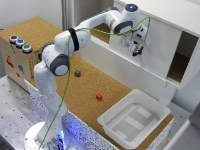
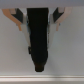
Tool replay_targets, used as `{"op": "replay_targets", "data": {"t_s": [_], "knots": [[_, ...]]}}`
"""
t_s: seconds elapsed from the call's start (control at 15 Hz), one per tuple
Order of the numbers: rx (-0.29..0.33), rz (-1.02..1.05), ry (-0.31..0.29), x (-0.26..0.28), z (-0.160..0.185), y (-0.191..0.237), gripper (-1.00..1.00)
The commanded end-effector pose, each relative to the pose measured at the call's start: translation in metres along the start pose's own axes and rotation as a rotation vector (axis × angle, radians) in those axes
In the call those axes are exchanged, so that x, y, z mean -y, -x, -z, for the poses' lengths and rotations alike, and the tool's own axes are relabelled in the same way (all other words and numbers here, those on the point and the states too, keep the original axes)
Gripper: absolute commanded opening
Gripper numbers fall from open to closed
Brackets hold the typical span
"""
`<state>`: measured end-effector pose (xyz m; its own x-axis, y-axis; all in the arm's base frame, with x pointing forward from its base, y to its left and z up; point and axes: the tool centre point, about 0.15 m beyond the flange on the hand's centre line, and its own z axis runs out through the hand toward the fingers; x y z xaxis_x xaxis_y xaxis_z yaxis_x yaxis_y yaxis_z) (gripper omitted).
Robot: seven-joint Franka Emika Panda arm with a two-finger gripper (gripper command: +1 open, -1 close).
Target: Grasp the door handle, then move the door to the left
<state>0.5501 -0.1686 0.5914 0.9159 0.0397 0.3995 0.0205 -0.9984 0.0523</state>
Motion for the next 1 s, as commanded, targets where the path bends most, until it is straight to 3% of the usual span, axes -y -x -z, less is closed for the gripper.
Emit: {"op": "replay_targets", "data": {"t_s": [0.0, 0.53, 0.93], "knots": [[-0.039, -0.007, 0.194, 0.071, -0.044, 0.005, -1.0], [-0.075, 0.07, 0.11, 0.117, -0.052, 0.003, -1.0], [-0.085, 0.032, 0.137, 0.163, -0.051, -0.007, -1.0]]}}
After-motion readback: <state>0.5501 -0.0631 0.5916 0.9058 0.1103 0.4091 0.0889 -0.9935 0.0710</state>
